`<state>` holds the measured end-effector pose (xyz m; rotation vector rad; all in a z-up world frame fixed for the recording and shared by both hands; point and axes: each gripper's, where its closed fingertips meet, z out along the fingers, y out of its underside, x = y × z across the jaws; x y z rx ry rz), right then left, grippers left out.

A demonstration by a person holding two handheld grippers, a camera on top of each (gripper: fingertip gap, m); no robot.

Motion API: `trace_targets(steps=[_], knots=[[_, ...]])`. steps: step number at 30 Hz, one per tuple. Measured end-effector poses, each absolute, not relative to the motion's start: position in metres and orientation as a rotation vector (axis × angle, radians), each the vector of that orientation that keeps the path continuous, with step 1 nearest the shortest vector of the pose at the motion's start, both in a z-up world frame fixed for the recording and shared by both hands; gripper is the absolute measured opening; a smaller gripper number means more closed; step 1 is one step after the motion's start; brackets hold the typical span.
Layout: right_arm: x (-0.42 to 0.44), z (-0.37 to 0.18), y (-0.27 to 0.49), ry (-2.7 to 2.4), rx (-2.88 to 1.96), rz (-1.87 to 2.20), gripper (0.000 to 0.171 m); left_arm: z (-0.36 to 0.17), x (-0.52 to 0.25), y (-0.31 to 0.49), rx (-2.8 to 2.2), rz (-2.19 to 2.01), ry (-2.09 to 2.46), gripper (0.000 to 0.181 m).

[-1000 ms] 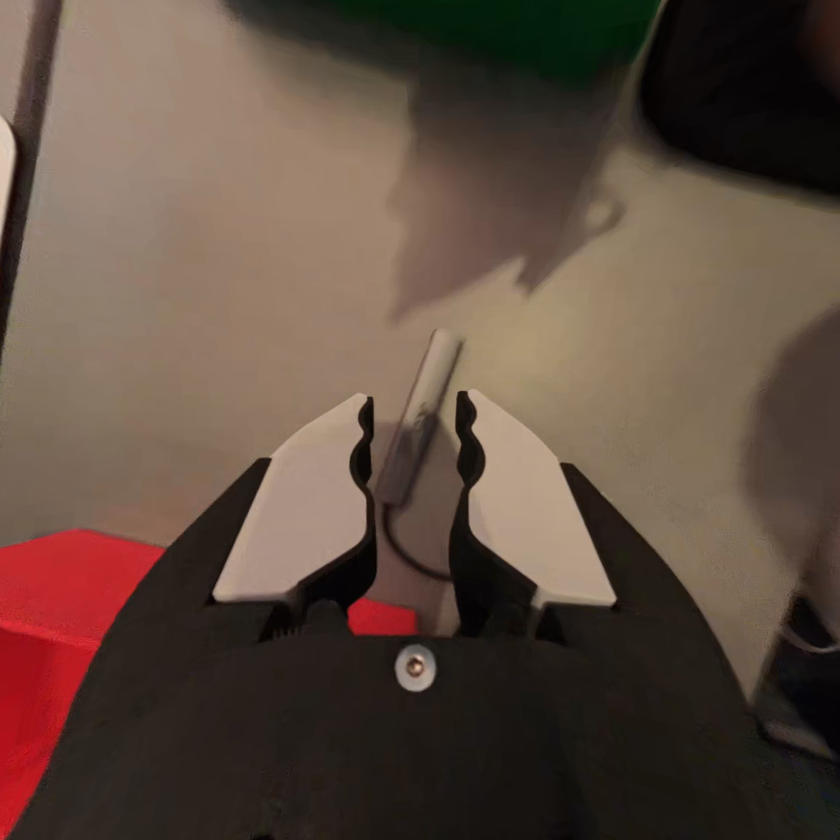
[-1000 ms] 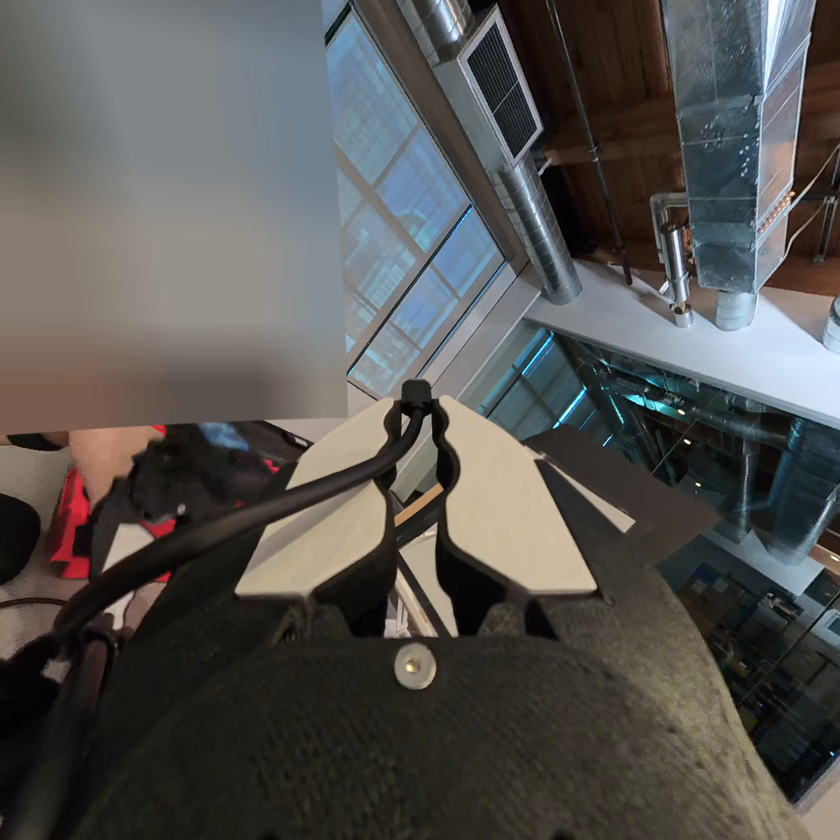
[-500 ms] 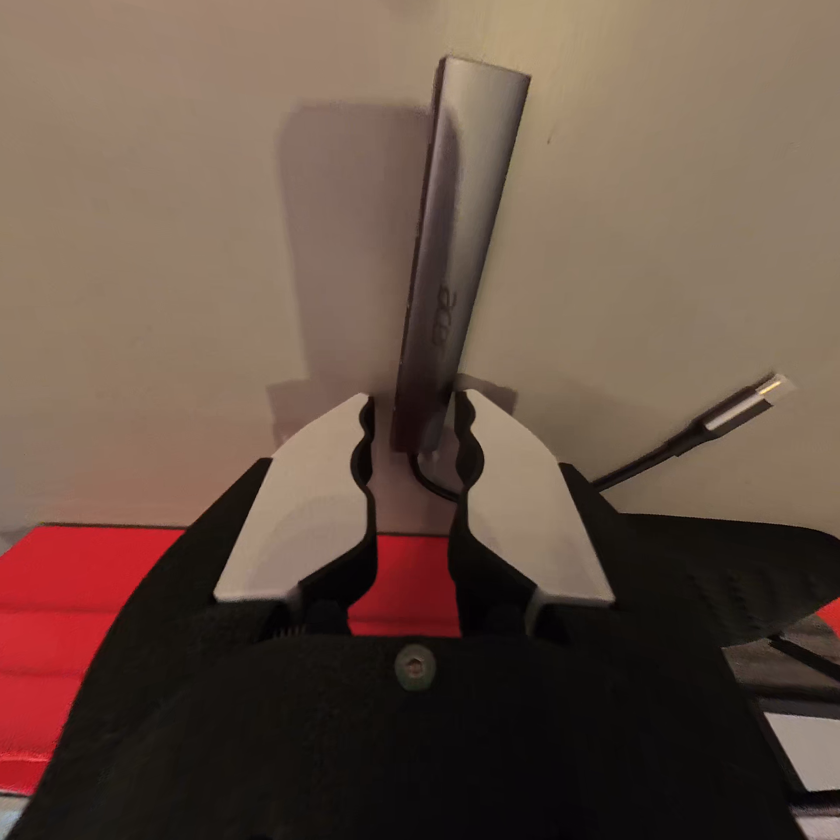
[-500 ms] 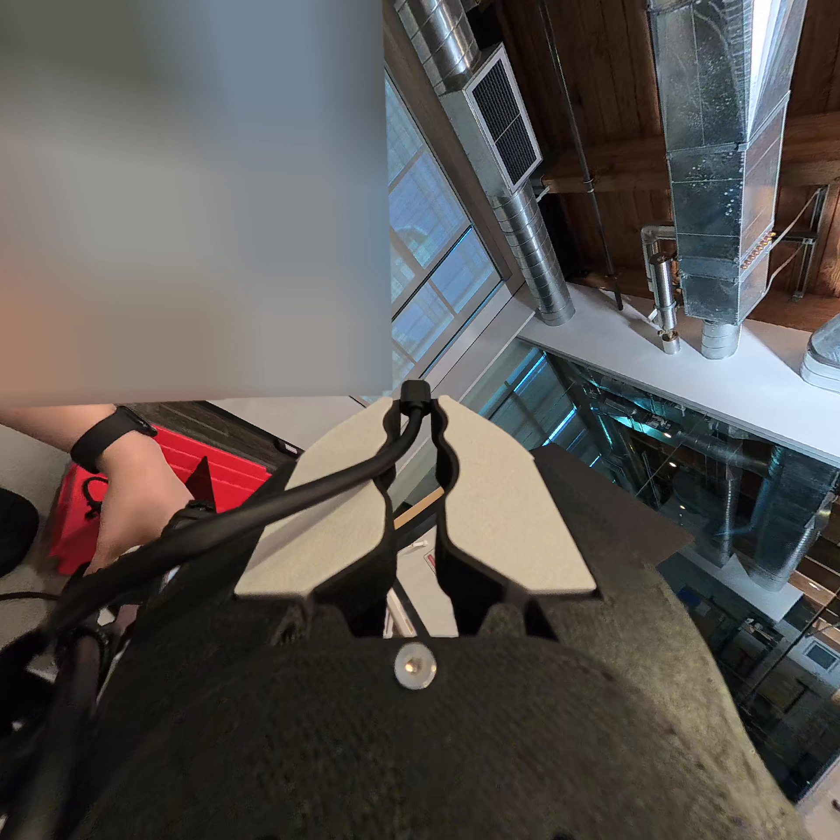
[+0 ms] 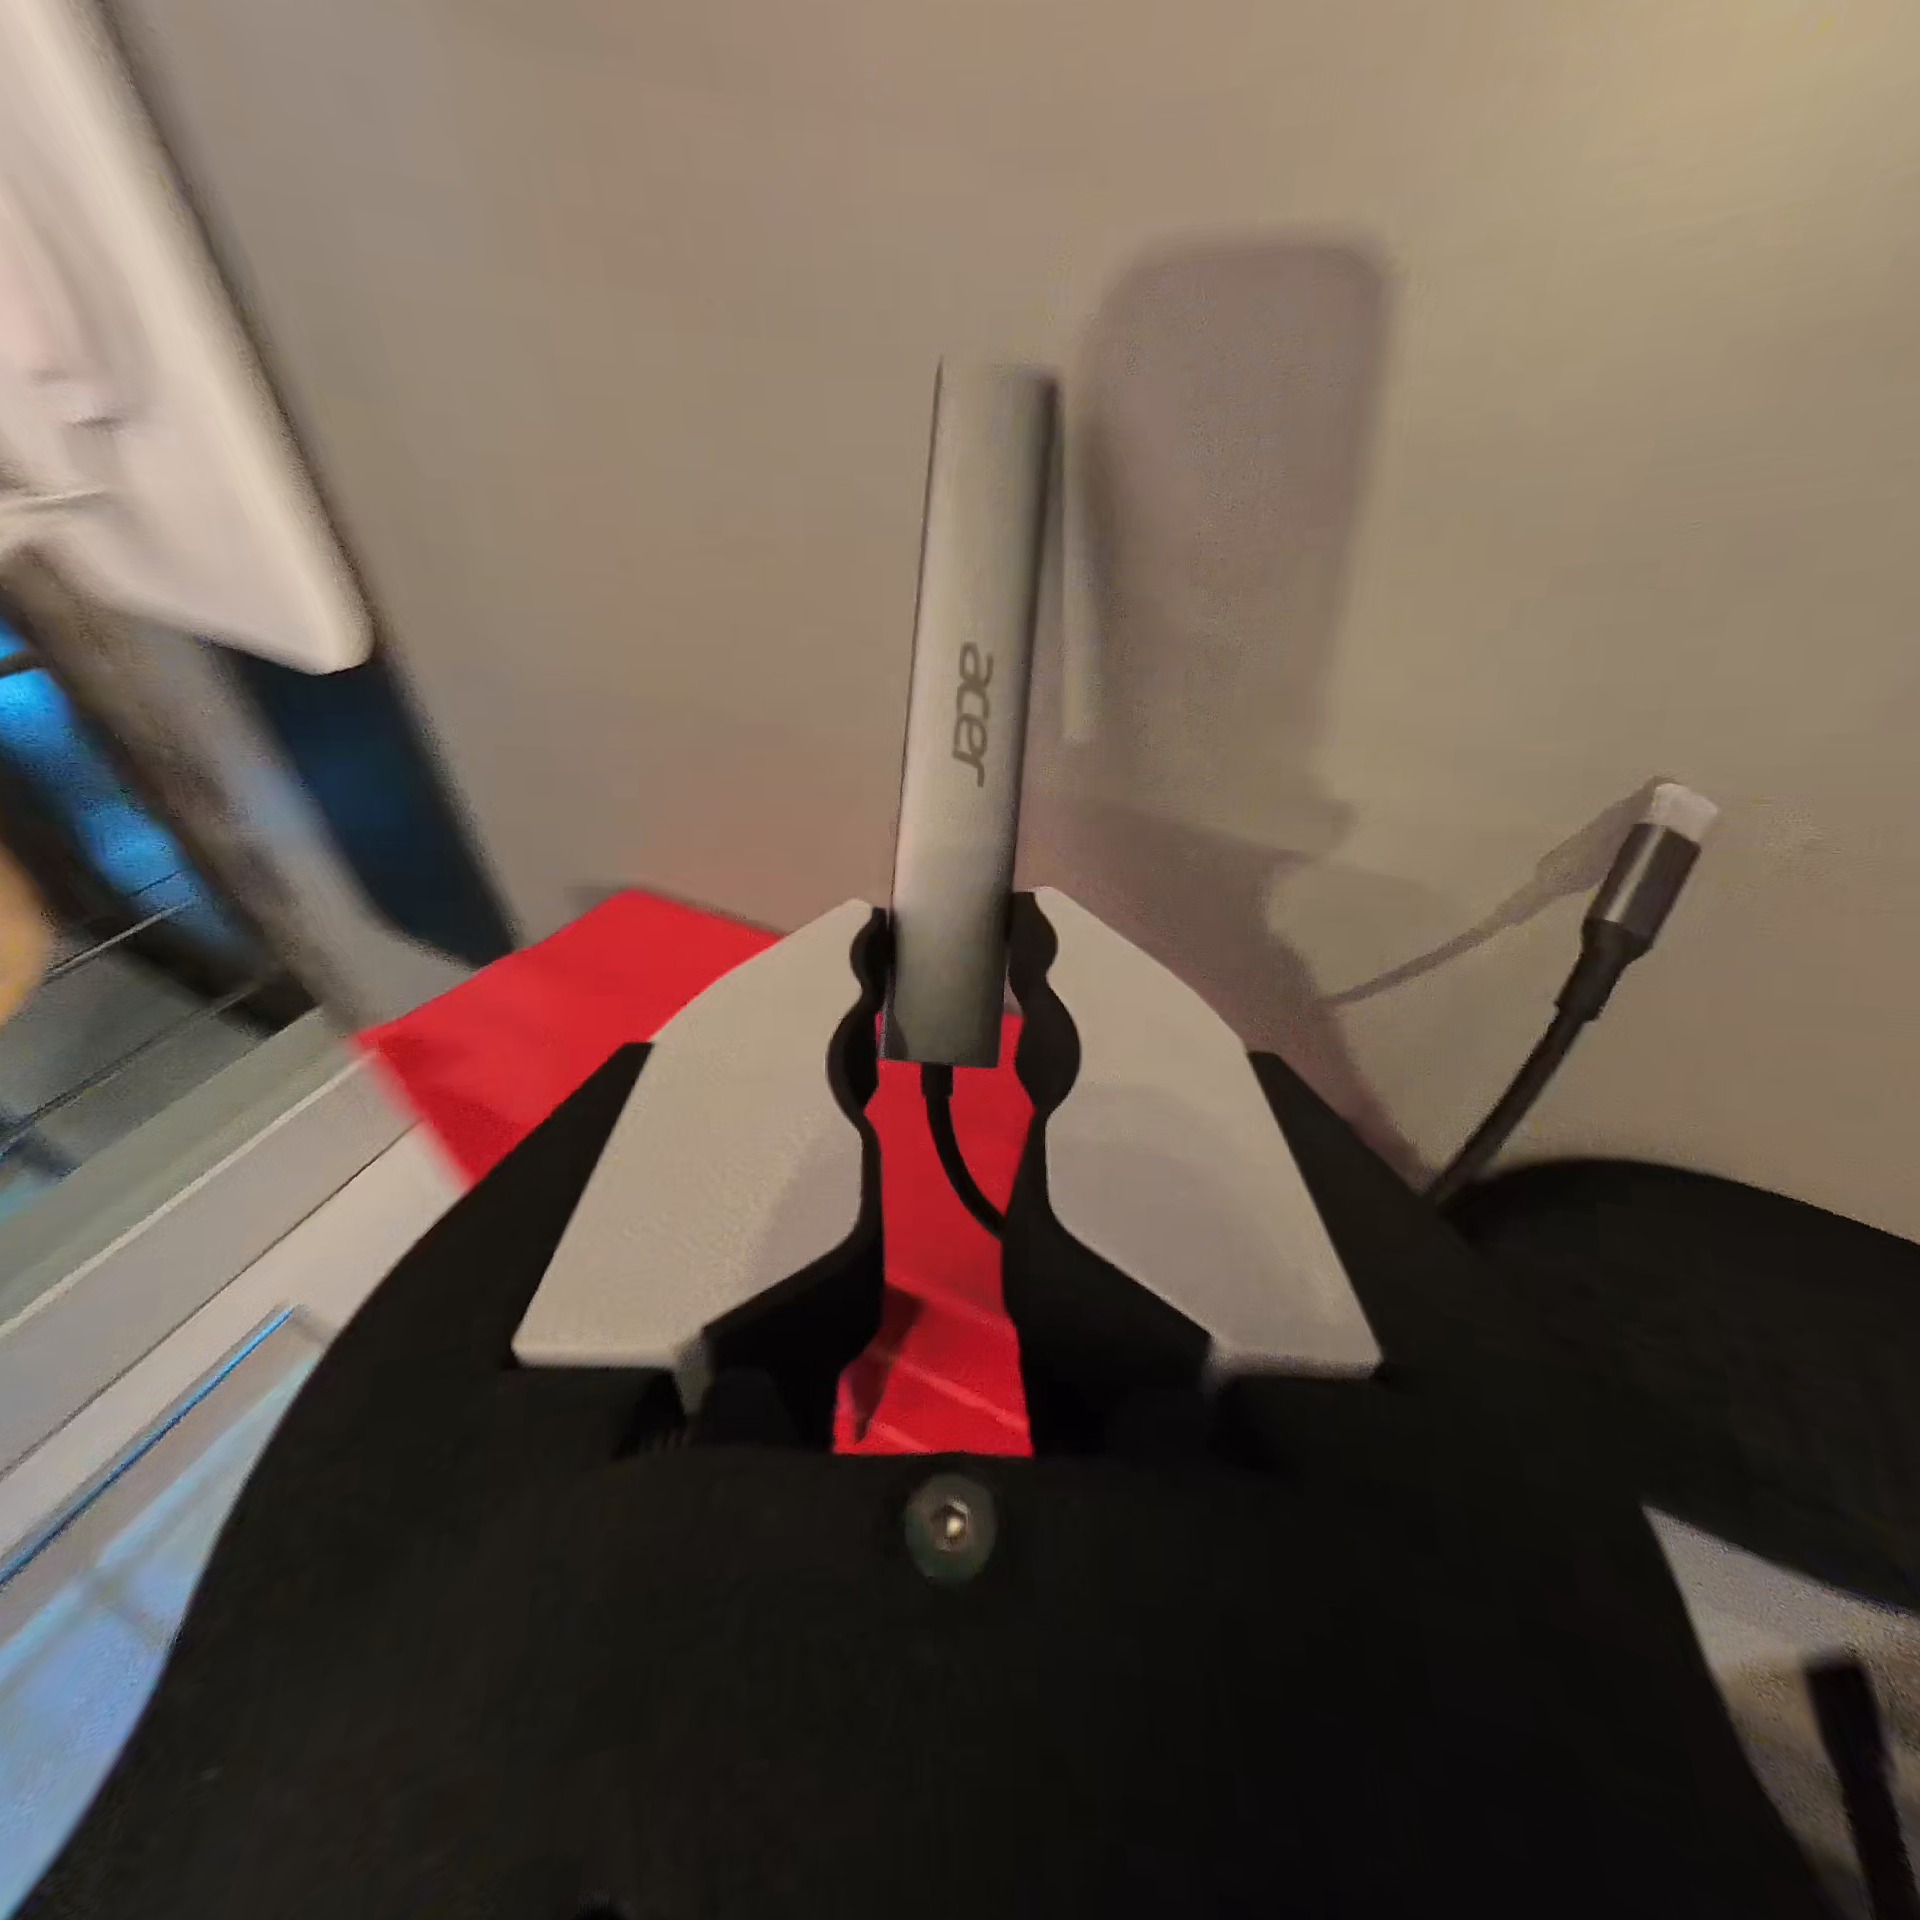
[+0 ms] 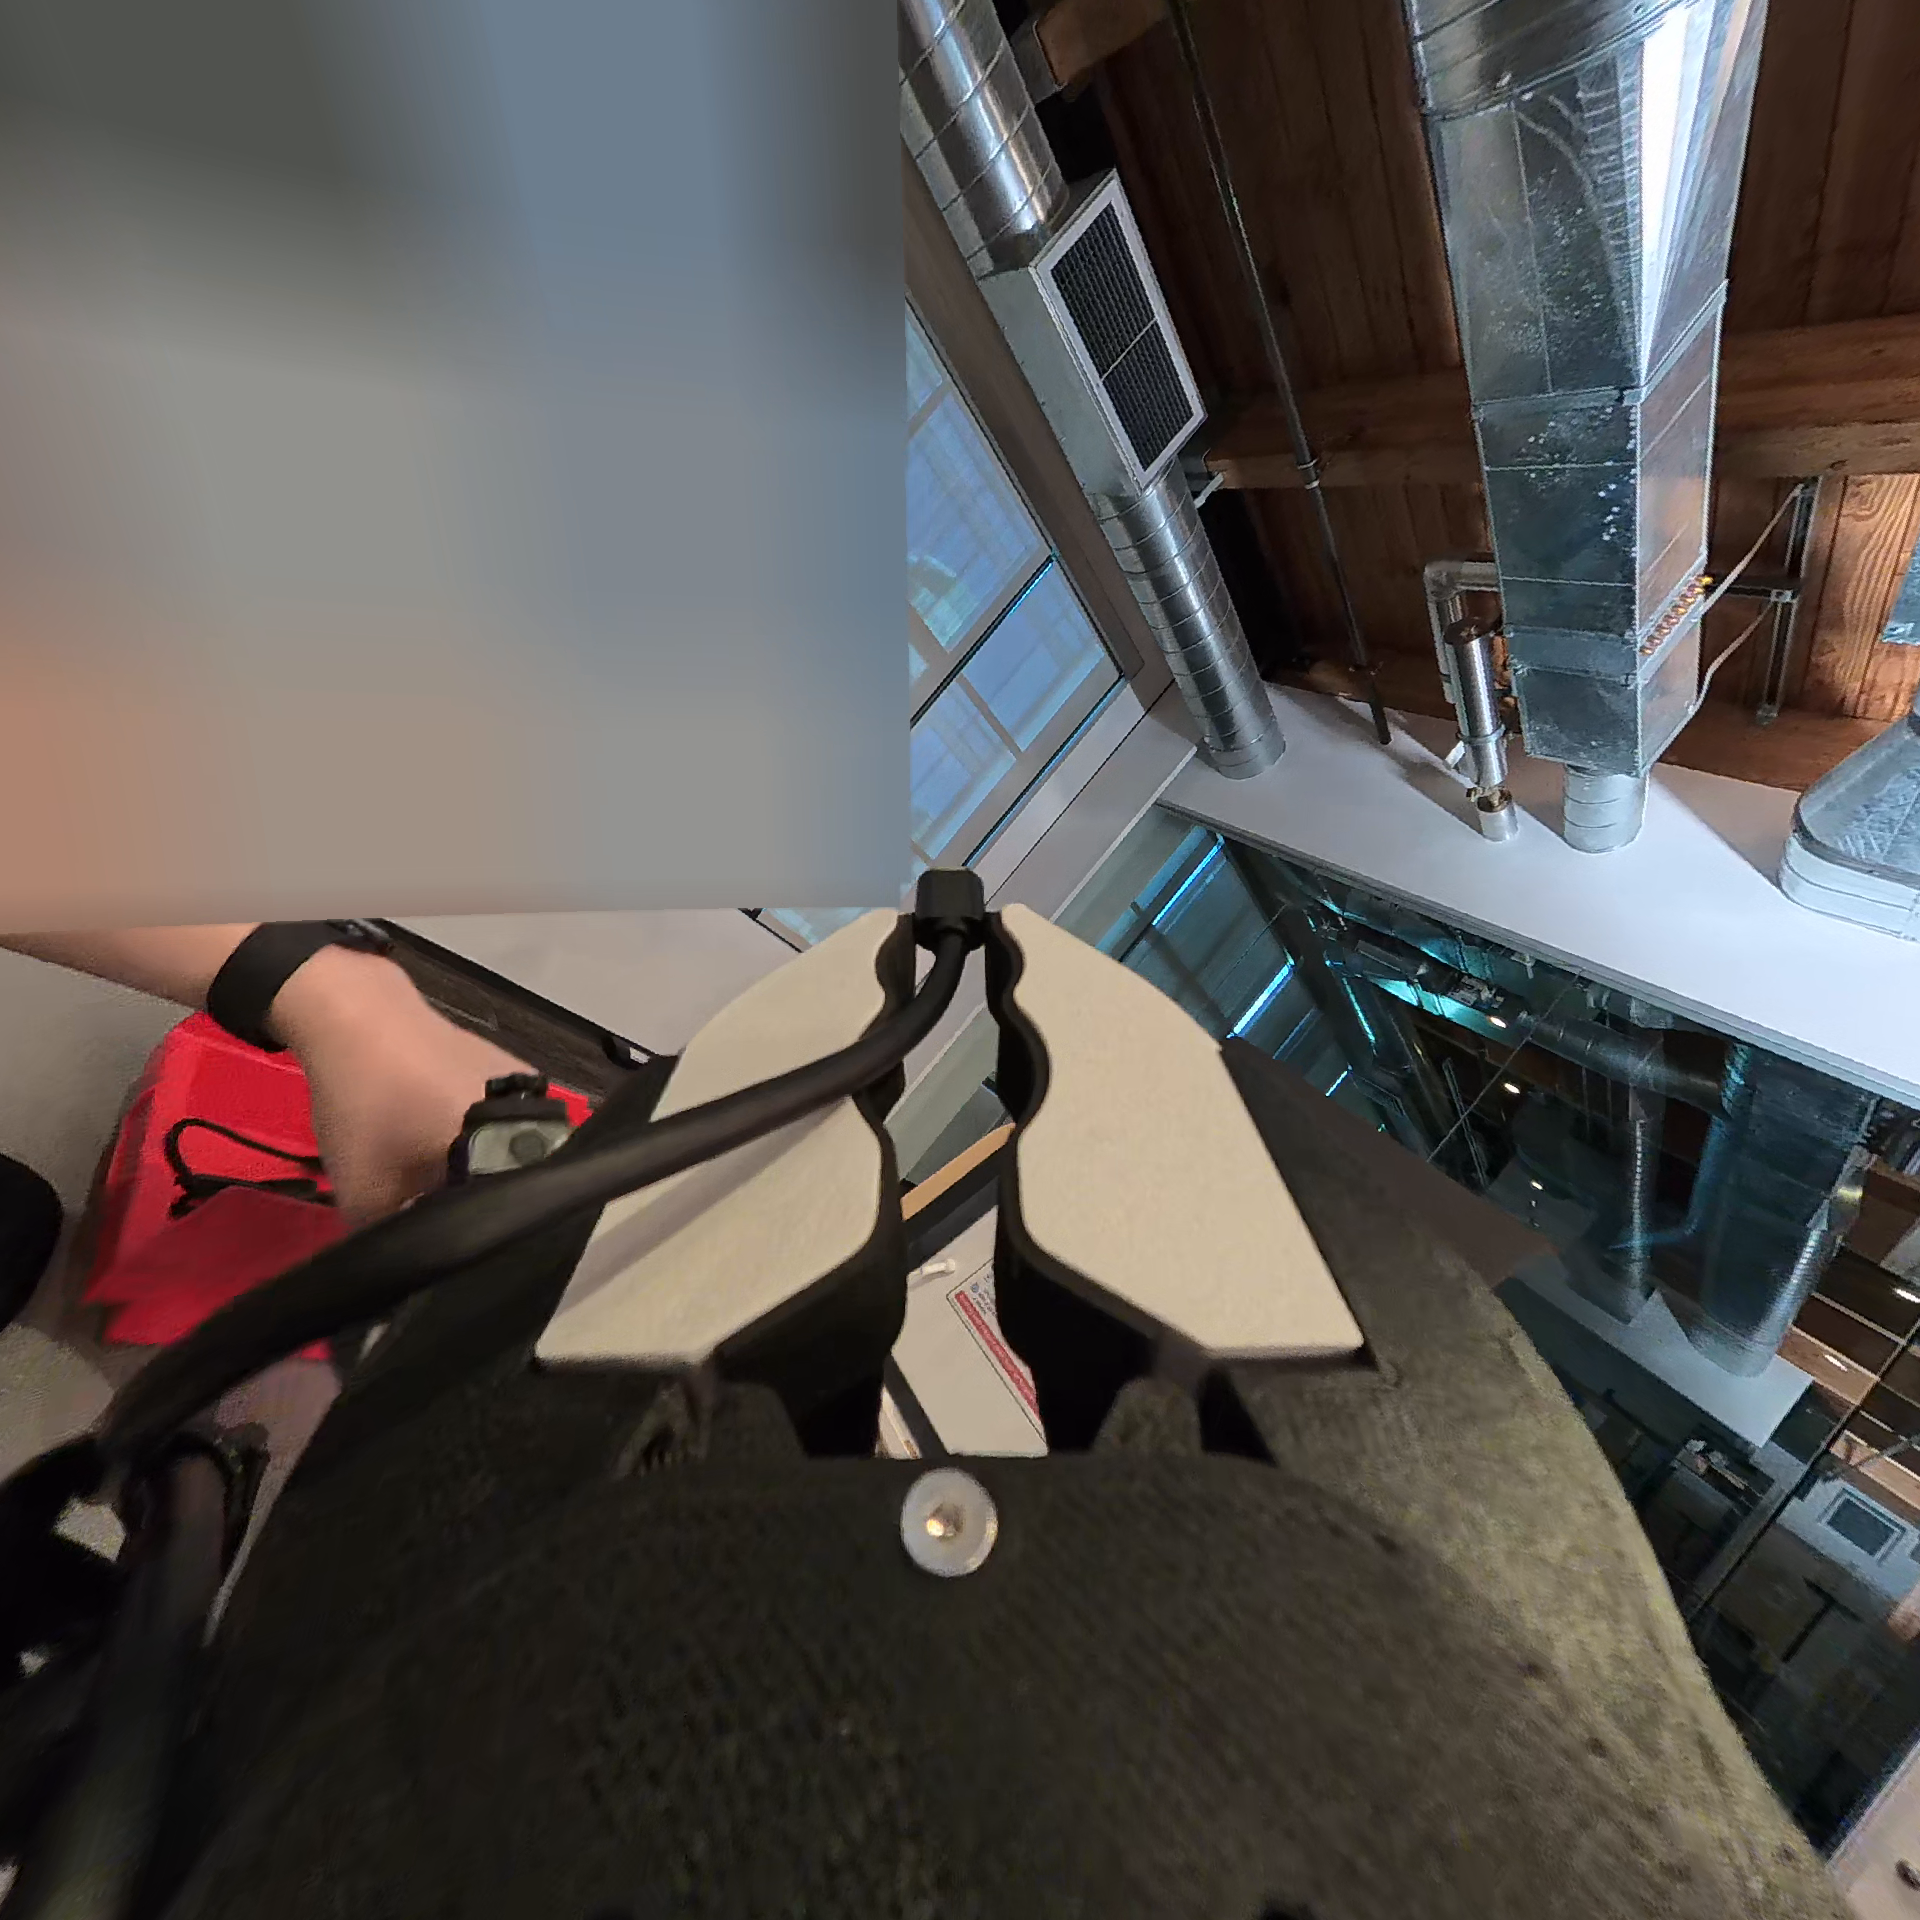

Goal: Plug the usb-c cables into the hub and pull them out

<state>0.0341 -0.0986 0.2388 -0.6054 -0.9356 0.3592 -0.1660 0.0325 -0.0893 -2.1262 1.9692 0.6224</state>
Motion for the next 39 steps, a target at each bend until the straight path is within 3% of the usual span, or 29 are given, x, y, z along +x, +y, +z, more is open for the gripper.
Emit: trace_targets(steps=[5, 23, 33, 39], knots=[[0.036, 0.240, -0.100, -0.930, -0.600, 0.345, 0.013, -0.033, -0.160, 0.084, -1.818, 0.911, 1.723, 0.022], [0.033, 0.230, -0.078, -0.943, -0.701, 0.346, 0.013, -0.006, -0.127, 0.054, -0.983, 1.346, 1.545, 0.022], [0.014, 0.204, -0.044, -1.009, -0.857, 0.334, 0.013, -0.037, -0.118, 0.013, -0.755, 1.405, 1.578, 0.021], [0.010, 0.205, -0.048, -1.017, -0.843, 0.340, 0.013, -0.010, -0.114, 0.037, -0.692, 1.452, 1.539, 0.021]])
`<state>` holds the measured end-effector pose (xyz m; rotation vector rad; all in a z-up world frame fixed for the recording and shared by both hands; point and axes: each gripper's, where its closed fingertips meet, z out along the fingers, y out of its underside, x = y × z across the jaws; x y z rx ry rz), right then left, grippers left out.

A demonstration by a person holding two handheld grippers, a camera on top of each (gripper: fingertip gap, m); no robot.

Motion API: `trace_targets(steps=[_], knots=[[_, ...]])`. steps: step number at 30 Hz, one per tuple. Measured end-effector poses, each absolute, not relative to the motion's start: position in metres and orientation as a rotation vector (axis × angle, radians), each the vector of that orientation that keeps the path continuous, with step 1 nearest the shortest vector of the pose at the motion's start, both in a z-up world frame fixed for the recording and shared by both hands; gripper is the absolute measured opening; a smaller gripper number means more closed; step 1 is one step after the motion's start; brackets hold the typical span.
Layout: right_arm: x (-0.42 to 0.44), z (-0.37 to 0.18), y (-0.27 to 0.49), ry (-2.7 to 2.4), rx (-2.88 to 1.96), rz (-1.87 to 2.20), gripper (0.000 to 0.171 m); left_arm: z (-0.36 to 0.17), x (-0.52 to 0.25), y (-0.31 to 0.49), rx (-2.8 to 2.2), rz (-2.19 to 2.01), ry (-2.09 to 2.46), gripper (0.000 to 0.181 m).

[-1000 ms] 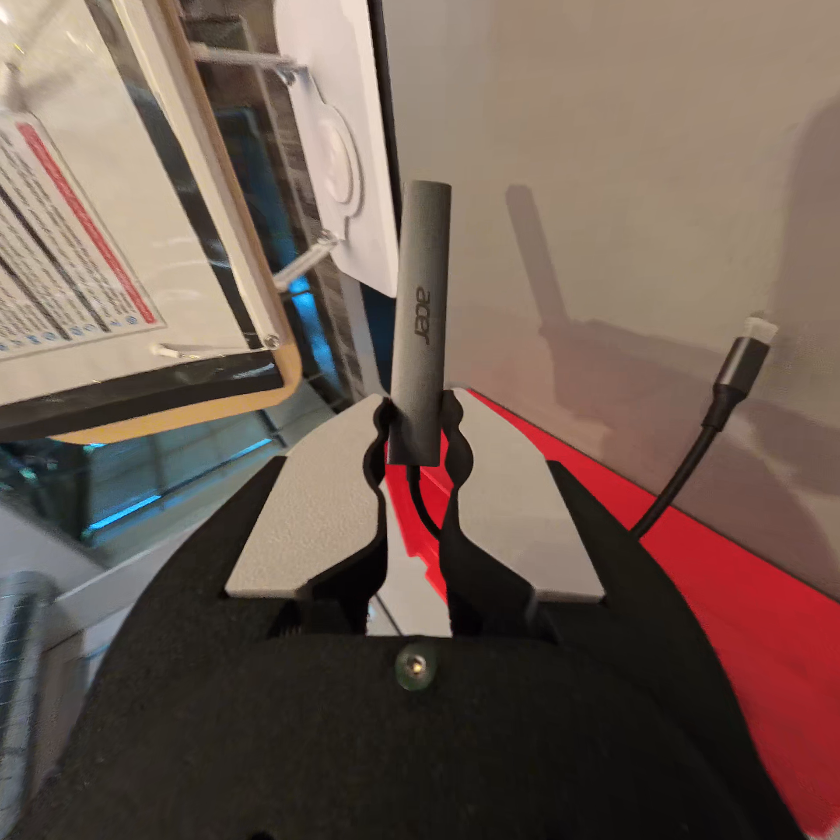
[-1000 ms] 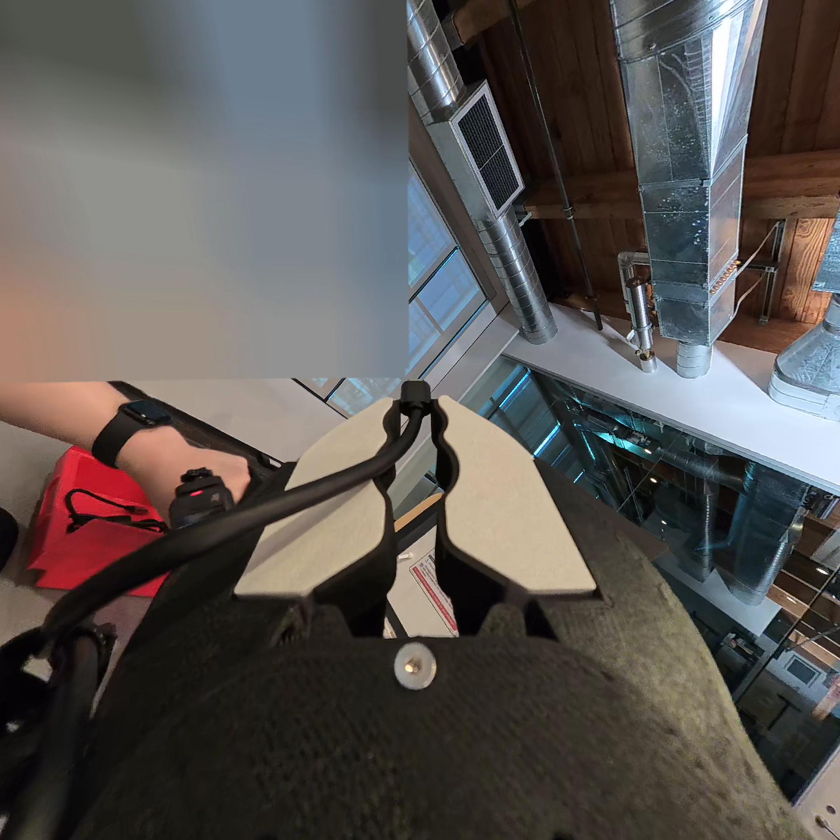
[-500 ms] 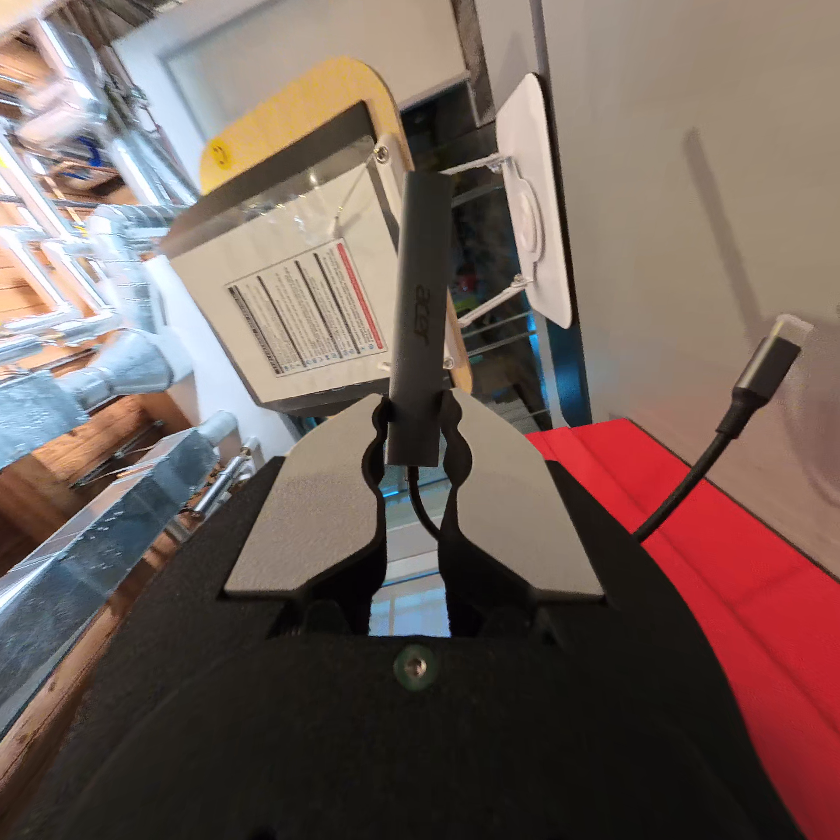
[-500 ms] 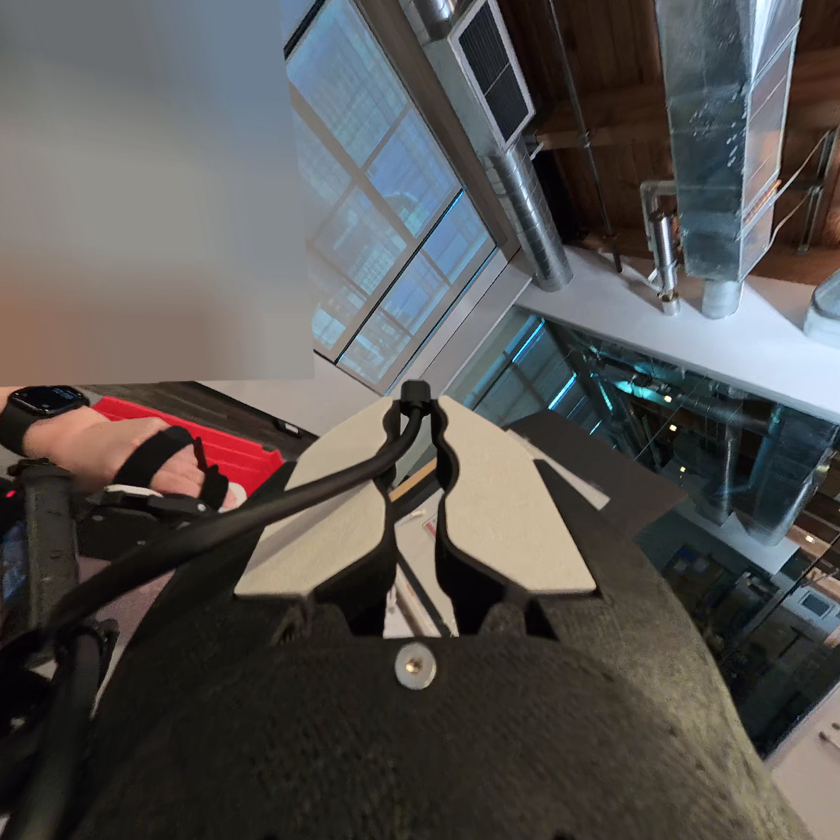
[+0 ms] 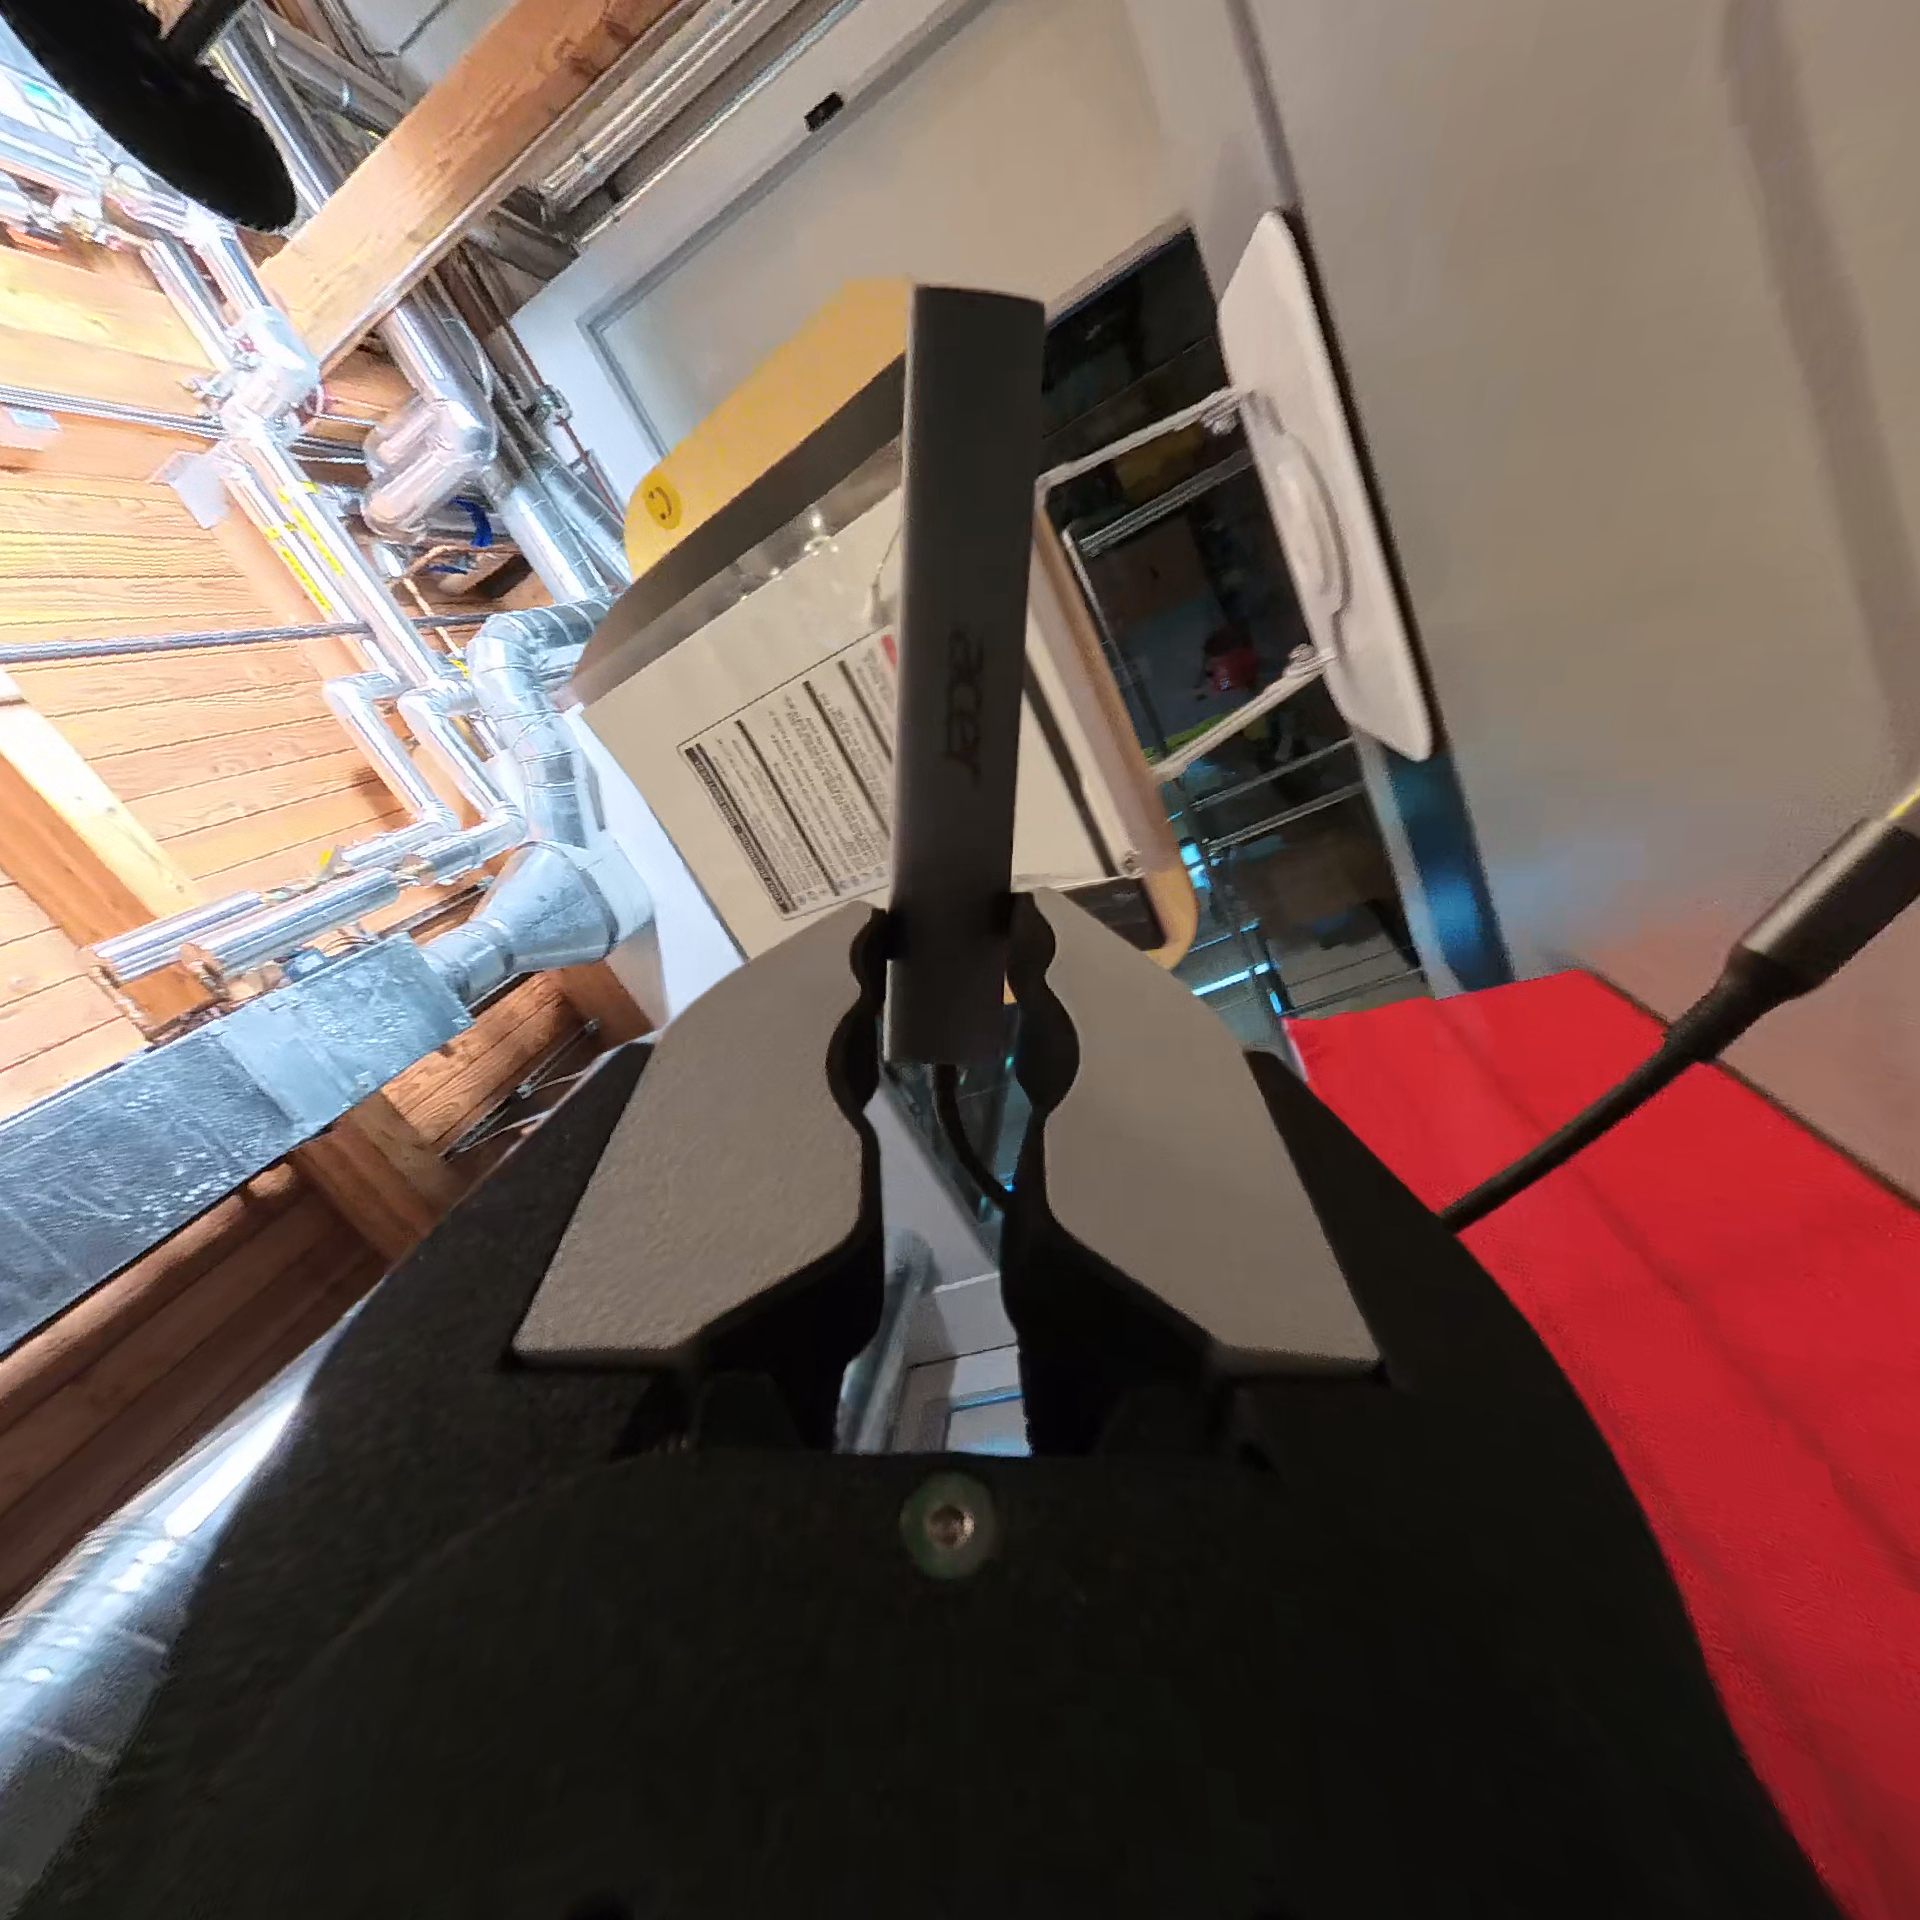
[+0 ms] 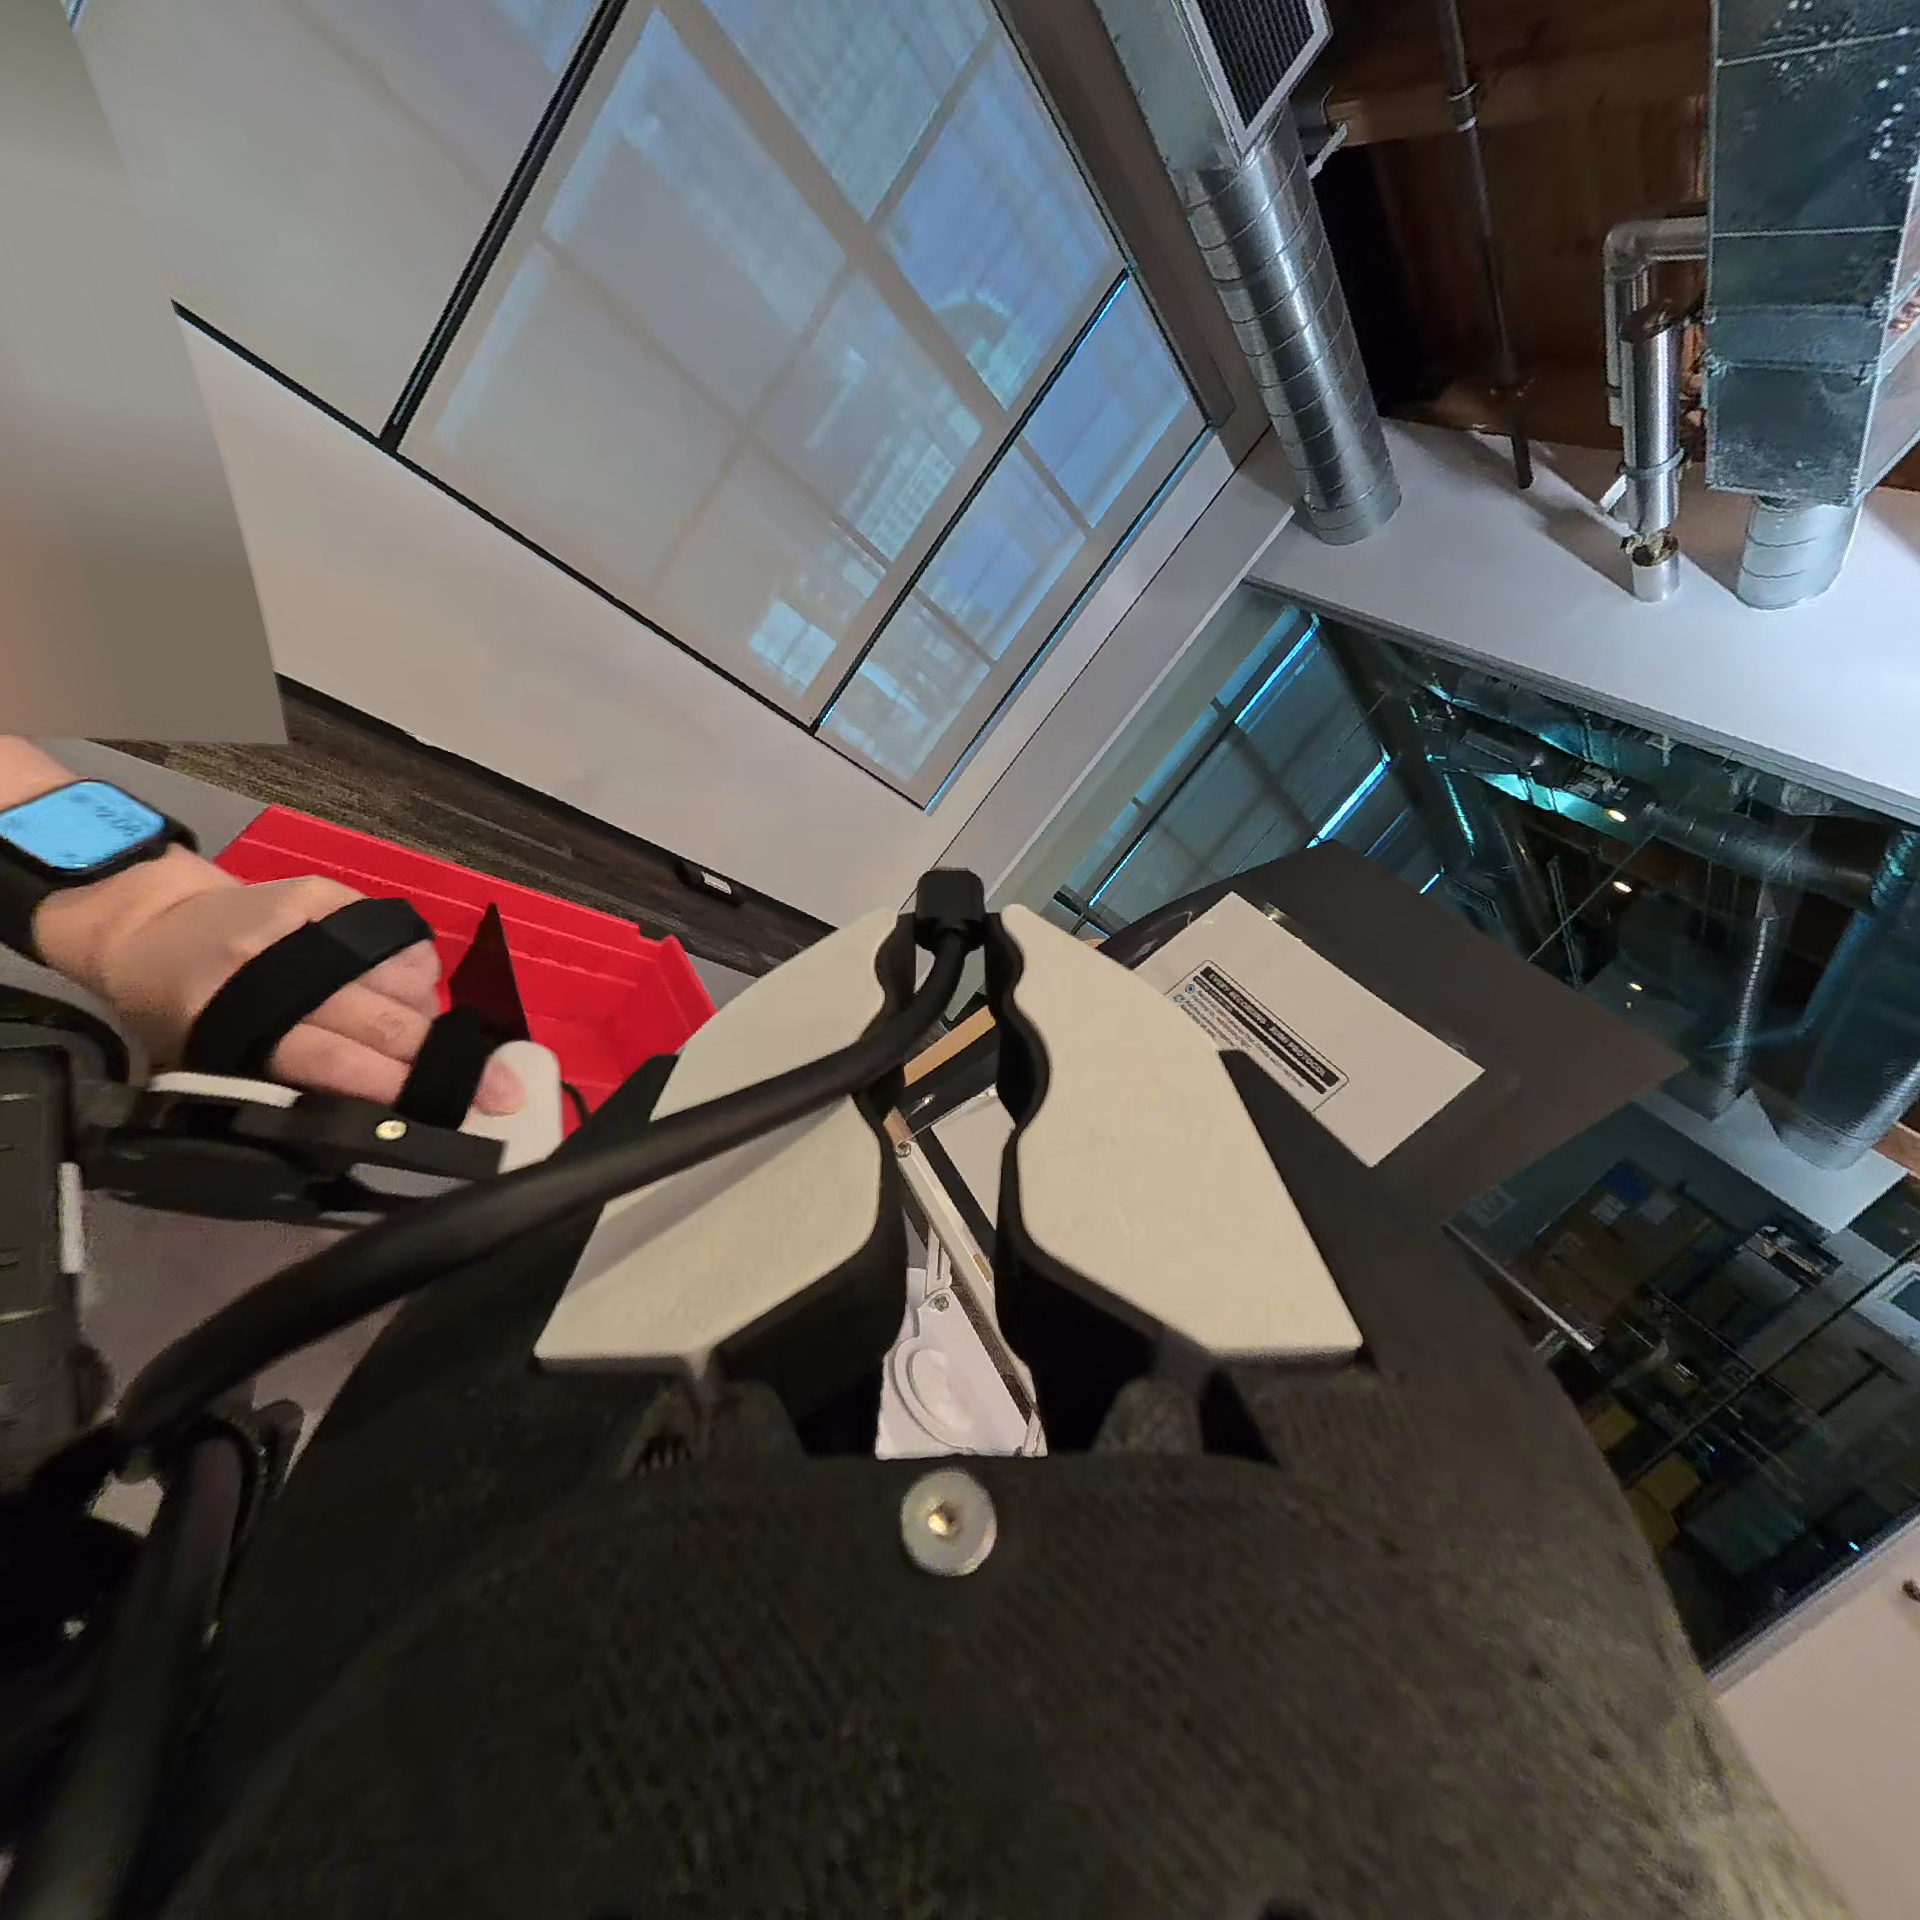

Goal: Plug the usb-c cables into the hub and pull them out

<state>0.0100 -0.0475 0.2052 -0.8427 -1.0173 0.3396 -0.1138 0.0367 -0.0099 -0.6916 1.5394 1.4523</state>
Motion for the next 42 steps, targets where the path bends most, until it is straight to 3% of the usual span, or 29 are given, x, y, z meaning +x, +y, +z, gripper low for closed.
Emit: trace_targets(steps=[6, 13, 25, 42], knots=[[0.009, 0.204, -0.047, -1.026, -0.845, 0.326, 0.013, 0.011, -0.106, 0.073, -0.623, 1.546, 1.468, 0.021], [0.017, 0.209, -0.050, -1.007, -0.828, 0.330, 0.013, -0.049, -0.098, 0.056, -0.606, 1.504, 1.593, 0.021], [0.015, 0.209, -0.054, -1.017, -0.821, 0.321, 0.013, -0.093, -0.101, 0.009, -0.807, 1.343, 1.688, 0.021], [0.012, 0.206, -0.054, -1.036, -0.817, 0.322, 0.013, -0.135, -0.126, 0.003, -1.325, 1.052, 1.718, 0.019]])
